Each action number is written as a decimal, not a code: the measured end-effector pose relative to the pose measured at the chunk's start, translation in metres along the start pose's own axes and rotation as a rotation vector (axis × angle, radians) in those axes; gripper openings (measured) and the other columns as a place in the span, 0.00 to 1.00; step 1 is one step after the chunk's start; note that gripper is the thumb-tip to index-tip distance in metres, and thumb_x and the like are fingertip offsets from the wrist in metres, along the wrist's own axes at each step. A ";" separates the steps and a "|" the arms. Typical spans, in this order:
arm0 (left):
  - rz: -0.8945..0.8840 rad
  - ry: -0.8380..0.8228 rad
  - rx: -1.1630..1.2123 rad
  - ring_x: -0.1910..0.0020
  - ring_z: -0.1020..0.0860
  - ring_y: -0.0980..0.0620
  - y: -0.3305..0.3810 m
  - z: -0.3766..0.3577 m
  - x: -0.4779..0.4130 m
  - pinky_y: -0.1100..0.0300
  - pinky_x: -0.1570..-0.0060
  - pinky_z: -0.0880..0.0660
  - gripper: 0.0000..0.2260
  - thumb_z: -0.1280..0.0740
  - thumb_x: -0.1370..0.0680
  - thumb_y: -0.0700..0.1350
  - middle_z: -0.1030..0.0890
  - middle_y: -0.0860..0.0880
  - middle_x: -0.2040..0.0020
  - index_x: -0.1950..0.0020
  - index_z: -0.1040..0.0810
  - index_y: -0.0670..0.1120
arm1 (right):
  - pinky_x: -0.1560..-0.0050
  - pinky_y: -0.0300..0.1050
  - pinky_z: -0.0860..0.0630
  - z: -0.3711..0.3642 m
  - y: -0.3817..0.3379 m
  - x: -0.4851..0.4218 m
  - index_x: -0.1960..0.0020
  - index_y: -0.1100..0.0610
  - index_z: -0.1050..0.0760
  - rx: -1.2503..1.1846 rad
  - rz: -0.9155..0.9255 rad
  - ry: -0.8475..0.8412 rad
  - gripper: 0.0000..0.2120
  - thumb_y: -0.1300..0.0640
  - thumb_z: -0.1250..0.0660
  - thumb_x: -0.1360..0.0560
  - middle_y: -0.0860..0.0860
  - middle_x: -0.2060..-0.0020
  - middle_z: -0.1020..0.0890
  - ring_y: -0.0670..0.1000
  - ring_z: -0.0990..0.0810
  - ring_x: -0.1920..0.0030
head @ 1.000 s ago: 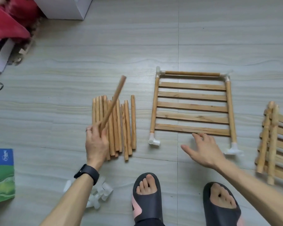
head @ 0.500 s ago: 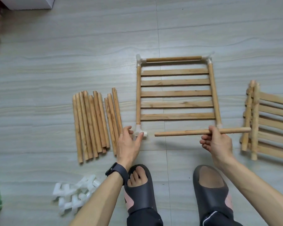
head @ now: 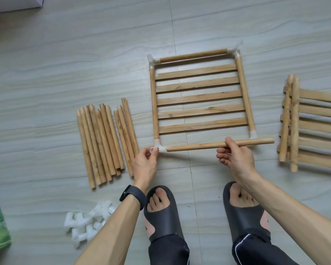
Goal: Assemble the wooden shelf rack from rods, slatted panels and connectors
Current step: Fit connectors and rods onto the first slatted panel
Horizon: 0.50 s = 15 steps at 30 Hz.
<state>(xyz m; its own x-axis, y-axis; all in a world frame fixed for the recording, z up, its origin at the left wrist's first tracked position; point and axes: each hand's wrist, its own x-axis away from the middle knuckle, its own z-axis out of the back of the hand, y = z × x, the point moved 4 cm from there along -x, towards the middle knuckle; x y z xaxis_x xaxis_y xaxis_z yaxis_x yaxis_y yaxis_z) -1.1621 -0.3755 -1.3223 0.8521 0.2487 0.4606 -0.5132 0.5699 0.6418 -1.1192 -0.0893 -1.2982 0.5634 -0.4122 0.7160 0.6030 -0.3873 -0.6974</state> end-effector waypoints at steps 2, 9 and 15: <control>0.001 0.017 0.024 0.48 0.22 0.58 0.000 0.001 0.001 0.78 0.55 0.34 0.14 0.32 0.19 0.55 0.19 0.56 0.50 0.41 0.18 0.48 | 0.68 0.39 0.23 -0.001 -0.002 0.003 0.57 0.61 0.21 0.004 0.021 -0.020 0.14 0.52 0.34 0.18 0.53 0.69 0.18 0.49 0.19 0.69; 0.028 0.032 0.111 0.45 0.19 0.54 -0.002 0.002 -0.006 0.56 0.39 0.24 0.16 0.30 0.21 0.56 0.15 0.51 0.47 0.40 0.17 0.47 | 0.64 0.42 0.21 -0.005 0.008 0.023 0.57 0.61 0.21 -0.057 -0.009 -0.011 0.15 0.52 0.34 0.18 0.54 0.67 0.17 0.50 0.18 0.67; 0.030 0.034 0.058 0.44 0.19 0.54 0.002 0.003 -0.006 0.56 0.39 0.24 0.17 0.31 0.21 0.58 0.16 0.52 0.47 0.39 0.17 0.48 | 0.66 0.40 0.20 -0.014 0.009 0.027 0.57 0.61 0.20 -0.087 -0.026 -0.059 0.14 0.53 0.34 0.18 0.54 0.68 0.16 0.49 0.18 0.68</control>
<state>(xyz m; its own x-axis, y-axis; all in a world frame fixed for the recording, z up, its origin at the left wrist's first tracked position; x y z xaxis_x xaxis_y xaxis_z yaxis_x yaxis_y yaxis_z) -1.1684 -0.3784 -1.3220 0.8388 0.2916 0.4598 -0.5428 0.5156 0.6630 -1.1064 -0.1157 -1.2851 0.5823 -0.3528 0.7325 0.5677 -0.4686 -0.6769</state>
